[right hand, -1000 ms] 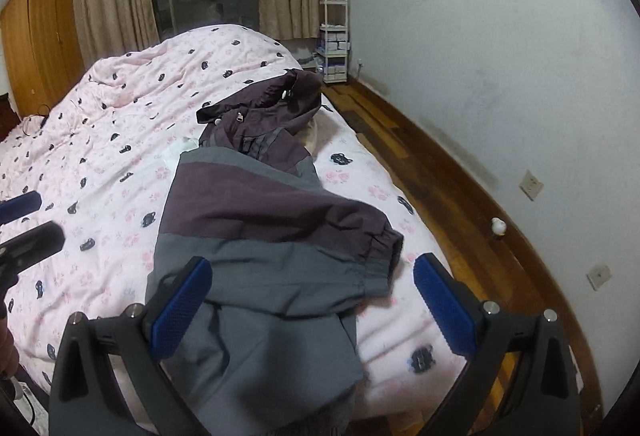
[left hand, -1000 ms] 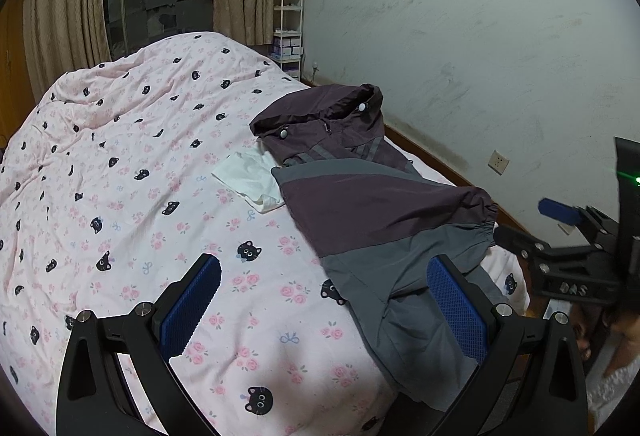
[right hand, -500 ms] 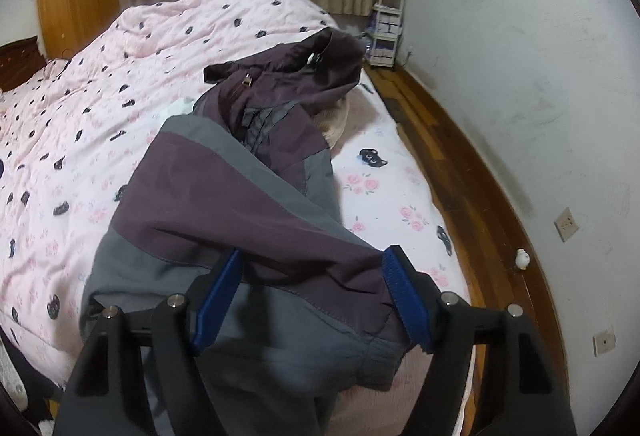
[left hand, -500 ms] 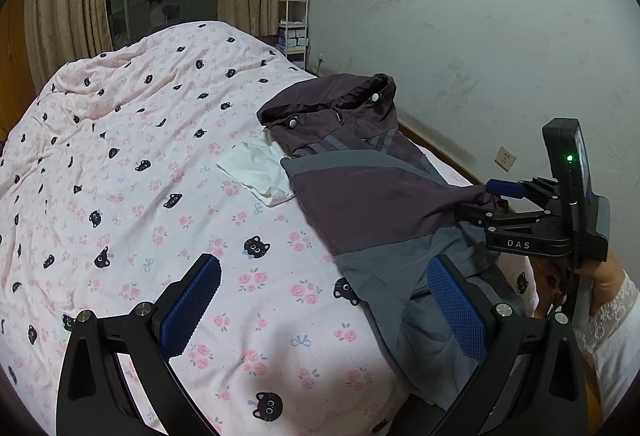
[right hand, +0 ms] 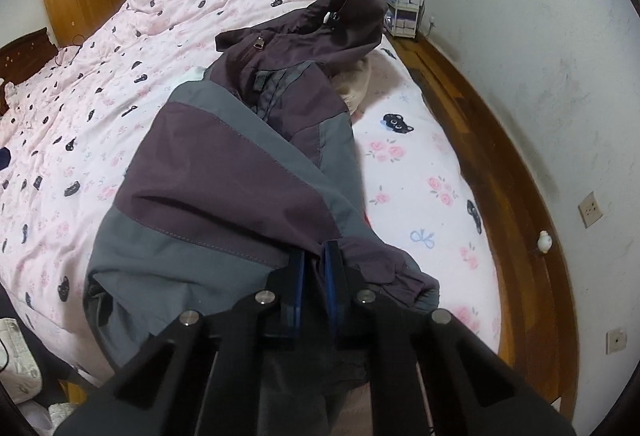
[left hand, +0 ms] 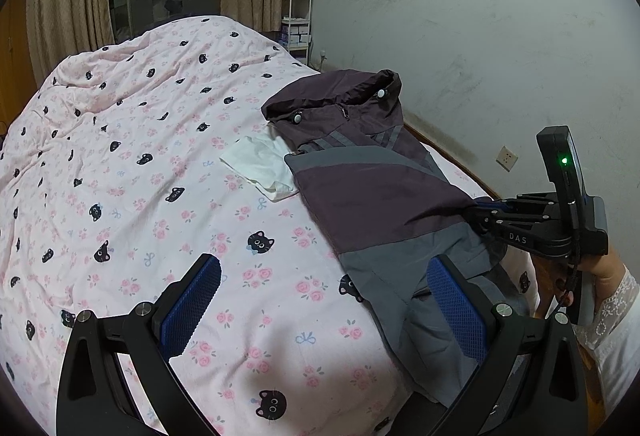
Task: Fold clothes
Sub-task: 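Grasp the jacket's grey sleeve cuff with the right gripper and lift it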
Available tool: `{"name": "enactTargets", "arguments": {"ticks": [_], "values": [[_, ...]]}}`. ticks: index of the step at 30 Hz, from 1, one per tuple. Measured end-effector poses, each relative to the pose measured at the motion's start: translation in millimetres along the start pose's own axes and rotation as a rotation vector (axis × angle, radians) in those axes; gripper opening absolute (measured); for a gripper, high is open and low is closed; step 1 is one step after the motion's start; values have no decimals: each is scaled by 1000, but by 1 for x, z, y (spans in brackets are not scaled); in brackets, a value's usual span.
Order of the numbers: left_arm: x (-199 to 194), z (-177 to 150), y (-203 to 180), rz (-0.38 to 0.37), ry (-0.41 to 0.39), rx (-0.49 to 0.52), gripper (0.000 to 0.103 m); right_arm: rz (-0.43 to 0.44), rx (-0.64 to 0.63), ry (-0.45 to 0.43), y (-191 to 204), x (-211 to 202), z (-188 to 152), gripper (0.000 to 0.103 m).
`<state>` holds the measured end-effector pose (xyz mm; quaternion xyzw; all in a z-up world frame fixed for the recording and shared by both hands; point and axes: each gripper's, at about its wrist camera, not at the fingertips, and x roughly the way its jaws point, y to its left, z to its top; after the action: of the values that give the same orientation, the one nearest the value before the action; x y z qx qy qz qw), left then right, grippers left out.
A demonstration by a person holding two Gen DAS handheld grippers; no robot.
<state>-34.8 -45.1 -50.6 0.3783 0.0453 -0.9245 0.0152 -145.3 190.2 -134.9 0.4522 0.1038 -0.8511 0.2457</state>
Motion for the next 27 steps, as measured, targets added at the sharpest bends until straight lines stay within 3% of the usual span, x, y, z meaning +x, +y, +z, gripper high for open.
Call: {"name": "enactTargets", "arguments": {"ticks": [17, 27], "values": [[-21, -6, 16, 37, -33, -5, 102, 129, 5, -67, 39, -38, 11, 4], [-36, -34, 65, 110, -14, -64, 102, 361, -29, -50, 127, -44, 28, 3]]}}
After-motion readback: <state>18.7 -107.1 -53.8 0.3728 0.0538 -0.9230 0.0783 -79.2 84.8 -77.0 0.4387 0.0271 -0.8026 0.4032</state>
